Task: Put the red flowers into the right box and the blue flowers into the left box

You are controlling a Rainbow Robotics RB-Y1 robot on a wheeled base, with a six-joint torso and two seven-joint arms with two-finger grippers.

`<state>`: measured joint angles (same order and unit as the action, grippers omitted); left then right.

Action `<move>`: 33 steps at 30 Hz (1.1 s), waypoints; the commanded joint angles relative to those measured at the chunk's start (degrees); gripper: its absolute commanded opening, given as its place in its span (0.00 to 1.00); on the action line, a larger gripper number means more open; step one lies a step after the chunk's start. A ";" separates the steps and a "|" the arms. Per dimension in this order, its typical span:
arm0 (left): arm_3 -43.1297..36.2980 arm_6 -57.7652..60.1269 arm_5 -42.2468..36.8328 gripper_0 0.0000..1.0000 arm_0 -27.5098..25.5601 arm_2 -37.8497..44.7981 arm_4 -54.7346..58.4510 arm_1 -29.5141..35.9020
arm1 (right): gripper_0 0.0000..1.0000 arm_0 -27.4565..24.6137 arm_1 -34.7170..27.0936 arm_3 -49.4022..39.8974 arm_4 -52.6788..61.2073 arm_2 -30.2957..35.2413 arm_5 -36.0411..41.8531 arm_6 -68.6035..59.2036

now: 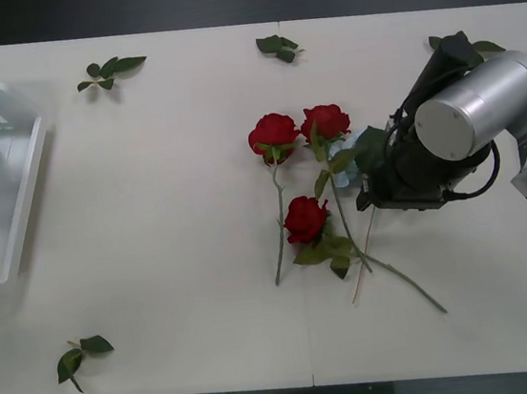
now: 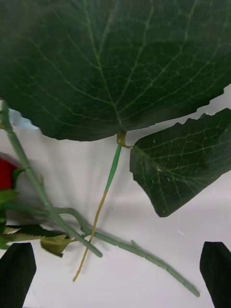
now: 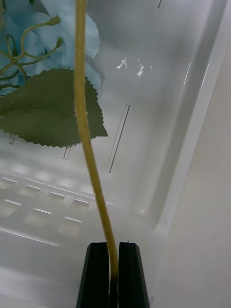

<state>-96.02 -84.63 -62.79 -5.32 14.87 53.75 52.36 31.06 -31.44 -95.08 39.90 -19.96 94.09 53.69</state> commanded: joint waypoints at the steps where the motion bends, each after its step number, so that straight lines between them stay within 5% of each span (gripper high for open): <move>1: -0.31 -3.17 0.38 0.25 -1.63 0.60 -0.40 1.16 | 1.00 0.49 0.77 1.83 -2.29 0.71 -1.54 -2.97; 8: -1.37 -4.31 1.44 0.58 -1.54 2.71 0.22 1.08 | 1.00 0.49 3.67 6.40 -8.09 0.09 -6.02 -1.92; 11: -2.33 -4.75 1.35 0.65 -1.54 3.77 0.48 1.16 | 1.00 0.49 4.72 7.89 -9.58 0.09 -7.52 -1.66; 22: -11.39 -4.40 -9.90 0.66 -1.36 14.84 3.38 1.08 | 1.00 0.49 5.87 11.58 -13.10 -2.72 -13.67 -1.39; 24: -12.88 -4.05 -11.83 0.66 -1.36 16.69 4.70 1.08 | 0.73 0.49 5.87 11.67 -12.92 -2.81 -13.67 -1.39; 25: -13.32 -3.79 -12.80 0.66 -1.27 17.92 6.11 1.08 | 0.38 0.49 5.78 11.67 -12.92 -2.72 -13.67 -1.30; 26: -13.93 -3.52 -13.59 0.66 -1.36 19.15 7.69 1.08 | 0.19 0.49 5.87 11.58 -13.01 -2.72 -13.67 -1.13; 28: -14.90 -3.35 -14.56 0.66 -1.27 20.55 10.24 1.08 | 0.00 0.49 5.87 11.67 -13.10 -2.81 -13.67 -0.86; 33: -18.07 -2.82 -14.29 0.69 -0.66 21.17 16.57 1.08 | 0.00 0.49 5.87 11.67 -13.36 -2.81 -13.67 -0.42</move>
<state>-111.61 -88.23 -77.53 -5.32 36.04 68.18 52.36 30.68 -25.40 -82.63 26.89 -23.47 80.40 53.68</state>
